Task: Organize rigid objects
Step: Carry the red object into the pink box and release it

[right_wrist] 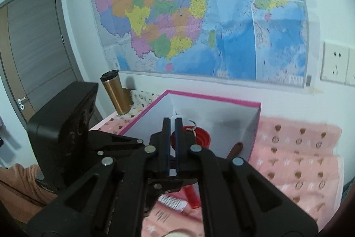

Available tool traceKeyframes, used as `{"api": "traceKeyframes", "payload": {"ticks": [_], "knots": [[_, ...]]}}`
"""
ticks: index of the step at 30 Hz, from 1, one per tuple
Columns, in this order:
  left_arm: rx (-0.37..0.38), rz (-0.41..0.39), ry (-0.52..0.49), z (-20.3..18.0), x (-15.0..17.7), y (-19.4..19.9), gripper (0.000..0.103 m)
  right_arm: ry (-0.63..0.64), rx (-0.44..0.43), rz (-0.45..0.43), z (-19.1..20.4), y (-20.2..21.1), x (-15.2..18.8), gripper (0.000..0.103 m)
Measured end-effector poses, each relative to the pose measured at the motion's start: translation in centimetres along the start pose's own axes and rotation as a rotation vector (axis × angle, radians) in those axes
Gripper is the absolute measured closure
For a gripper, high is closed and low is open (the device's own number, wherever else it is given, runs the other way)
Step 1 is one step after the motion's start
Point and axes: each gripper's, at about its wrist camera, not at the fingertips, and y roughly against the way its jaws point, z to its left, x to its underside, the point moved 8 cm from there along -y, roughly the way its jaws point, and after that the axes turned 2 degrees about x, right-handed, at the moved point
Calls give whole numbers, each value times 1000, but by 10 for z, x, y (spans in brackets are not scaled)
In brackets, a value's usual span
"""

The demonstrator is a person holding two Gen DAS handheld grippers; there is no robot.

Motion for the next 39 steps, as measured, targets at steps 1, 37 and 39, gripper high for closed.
{"api": "traceKeyframes", "payload": {"ticks": [1,37,39], "knots": [[0,9,9,3,-1,-5,84,-4,0,9,-4,-5,-1,99],[-161,-81,153,65,68,68,49,-79,-96,81,4,-13,67,57],[-186,-91,183,77,79,83,48,-70,-151,90,23,-9,74,56]]}}
